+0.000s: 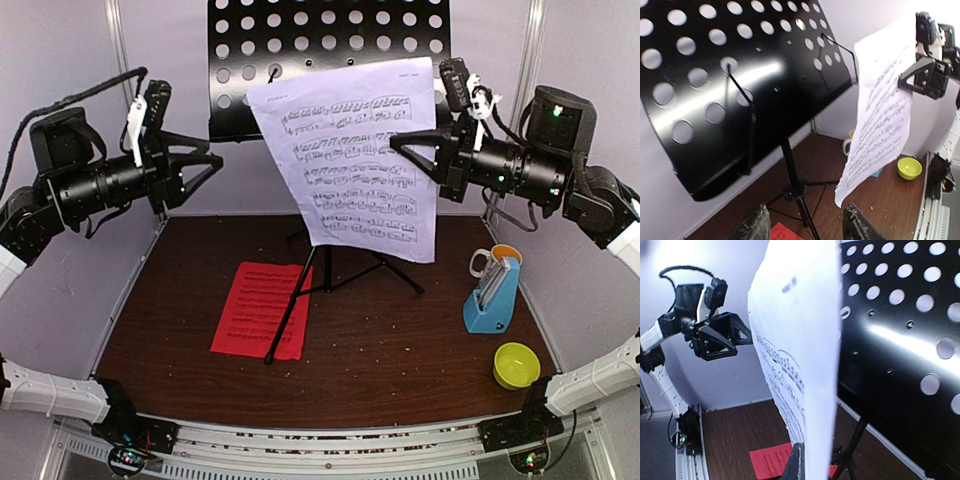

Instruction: Set up the instrument practice props

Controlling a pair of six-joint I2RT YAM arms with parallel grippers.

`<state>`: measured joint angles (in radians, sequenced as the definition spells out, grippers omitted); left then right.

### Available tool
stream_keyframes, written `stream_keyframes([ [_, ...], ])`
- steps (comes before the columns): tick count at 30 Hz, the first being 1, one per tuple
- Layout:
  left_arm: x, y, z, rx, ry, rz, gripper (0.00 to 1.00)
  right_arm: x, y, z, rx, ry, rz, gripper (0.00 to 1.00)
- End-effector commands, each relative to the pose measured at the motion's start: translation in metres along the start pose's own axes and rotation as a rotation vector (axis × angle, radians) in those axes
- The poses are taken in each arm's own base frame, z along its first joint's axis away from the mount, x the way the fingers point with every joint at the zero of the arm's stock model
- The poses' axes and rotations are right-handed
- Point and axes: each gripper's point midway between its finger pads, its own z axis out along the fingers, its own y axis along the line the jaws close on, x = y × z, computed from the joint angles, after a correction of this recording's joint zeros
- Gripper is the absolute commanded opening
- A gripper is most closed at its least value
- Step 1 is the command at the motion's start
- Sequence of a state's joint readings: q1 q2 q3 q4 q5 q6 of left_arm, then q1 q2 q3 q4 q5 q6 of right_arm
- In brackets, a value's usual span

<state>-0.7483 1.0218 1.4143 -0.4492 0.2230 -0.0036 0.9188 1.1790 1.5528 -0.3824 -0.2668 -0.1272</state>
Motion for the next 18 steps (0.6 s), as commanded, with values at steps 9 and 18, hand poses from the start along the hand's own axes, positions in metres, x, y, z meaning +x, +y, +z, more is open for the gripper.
stream_keyframes([
  [9,-0.079,0.061,0.035,-0.261,-0.150,-0.036,0.51,-0.116,-0.057,-0.033,0.225,-0.382,0.129,0.00],
  [18,-0.090,0.076,0.063,-0.305,-0.156,-0.021,0.46,-0.139,-0.080,-0.025,0.282,-0.432,0.126,0.00],
])
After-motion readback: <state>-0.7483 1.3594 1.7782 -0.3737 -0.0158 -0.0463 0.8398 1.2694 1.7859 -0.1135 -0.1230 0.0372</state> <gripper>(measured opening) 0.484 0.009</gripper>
